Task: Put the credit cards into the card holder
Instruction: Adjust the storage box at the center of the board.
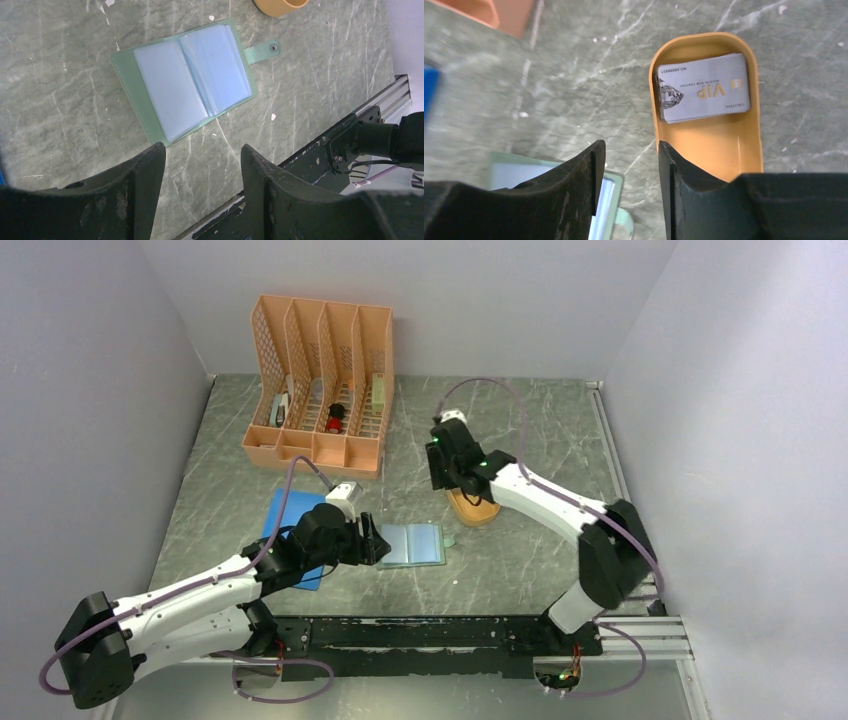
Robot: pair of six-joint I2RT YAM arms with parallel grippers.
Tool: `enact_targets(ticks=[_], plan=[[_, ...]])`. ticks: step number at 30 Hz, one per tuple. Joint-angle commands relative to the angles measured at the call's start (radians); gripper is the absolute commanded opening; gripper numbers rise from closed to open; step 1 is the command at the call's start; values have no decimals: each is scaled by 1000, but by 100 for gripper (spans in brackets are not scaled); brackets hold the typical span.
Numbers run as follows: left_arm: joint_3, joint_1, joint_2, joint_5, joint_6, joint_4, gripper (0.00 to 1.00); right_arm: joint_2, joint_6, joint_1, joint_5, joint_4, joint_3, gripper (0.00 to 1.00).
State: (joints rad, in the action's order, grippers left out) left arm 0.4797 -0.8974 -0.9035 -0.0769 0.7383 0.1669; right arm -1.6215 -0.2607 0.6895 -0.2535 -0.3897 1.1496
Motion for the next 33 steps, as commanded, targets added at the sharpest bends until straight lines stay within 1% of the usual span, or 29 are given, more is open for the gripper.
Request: enact_targets(ticks=[1,4,6,9,13,20,22,24,26,28,33], plan=[[11,7,0,12,8,-30,62,157,-310,-50,-77,-71,-74,48],[5,6,2,6,11,-37,62,299,-519,-99,-99,-103,-205,56],[3,6,-3,4,12,-42,62,359,-631,-144,-46,-103,-291,62],[9,6,-17,5,13,-44,62,387,-753,-192,17,-109,-374,64],[10,6,-26,13,19,-54,62,343,-788,-211,30,-115,-388,65],[-1,6,-18,6,25,-54,62,264,-784,-262,57,-41,-412,64],[2,7,-21,6,22,-50,62,234,-761,-279,69,-19,-408,62],[4,6,-23,4,20,-45,62,207,-725,-296,83,1,-397,56],[4,6,-24,1,19,-44,62,180,-685,-317,97,16,-380,45],[4,6,-28,0,16,-47,62,153,-640,-331,102,21,-351,37],[5,6,-51,6,11,-61,62,82,-522,-354,102,12,-264,28]])
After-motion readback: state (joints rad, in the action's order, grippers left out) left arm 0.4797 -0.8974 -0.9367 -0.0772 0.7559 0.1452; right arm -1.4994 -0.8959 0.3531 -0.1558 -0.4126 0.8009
